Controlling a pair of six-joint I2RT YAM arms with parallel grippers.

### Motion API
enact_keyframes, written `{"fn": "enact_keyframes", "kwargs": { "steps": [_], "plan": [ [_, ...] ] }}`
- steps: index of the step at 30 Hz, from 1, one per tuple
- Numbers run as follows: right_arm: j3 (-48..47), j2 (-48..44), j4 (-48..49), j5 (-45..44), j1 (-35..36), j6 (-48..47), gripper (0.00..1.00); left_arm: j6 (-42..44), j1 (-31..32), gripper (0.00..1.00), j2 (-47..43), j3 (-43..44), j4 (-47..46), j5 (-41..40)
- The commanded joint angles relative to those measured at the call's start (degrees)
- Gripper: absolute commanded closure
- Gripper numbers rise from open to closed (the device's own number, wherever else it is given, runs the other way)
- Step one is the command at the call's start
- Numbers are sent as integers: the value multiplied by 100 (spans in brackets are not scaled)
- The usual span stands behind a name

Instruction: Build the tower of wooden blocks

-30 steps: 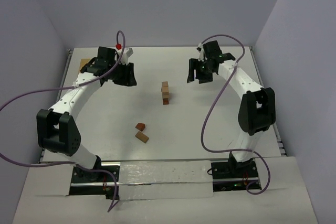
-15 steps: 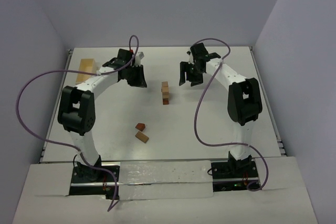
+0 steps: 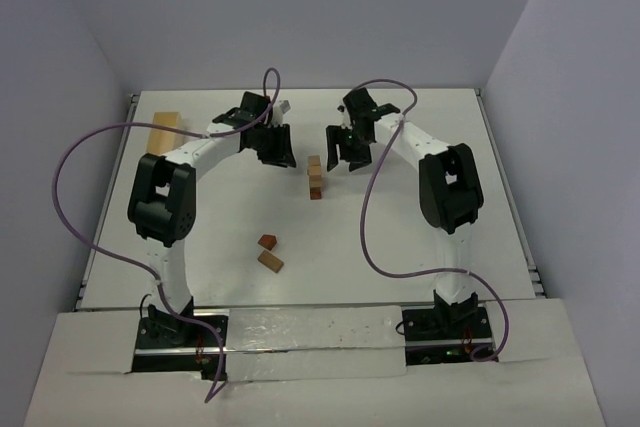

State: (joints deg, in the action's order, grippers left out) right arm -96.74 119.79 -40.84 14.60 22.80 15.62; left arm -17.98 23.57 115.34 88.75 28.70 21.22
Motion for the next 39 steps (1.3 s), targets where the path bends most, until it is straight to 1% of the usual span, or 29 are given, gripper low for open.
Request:
{"fn": "enact_keyframes", "kwargs": {
  "steps": [1, 6, 23, 39],
  "plan": [
    [-311, 98, 5, 79, 83, 29, 27, 0, 239, 59, 161, 382, -4, 227],
    [-392, 132, -26, 116, 152, 26, 27, -1, 271, 59, 293, 482, 39, 233],
    [-572, 159, -91, 105, 347, -24, 25, -21, 264, 58, 295, 438, 11, 321],
    [-556, 106, -117, -115, 331, -15, 24, 5, 271, 59, 314, 446, 21, 422]
  ]
}}
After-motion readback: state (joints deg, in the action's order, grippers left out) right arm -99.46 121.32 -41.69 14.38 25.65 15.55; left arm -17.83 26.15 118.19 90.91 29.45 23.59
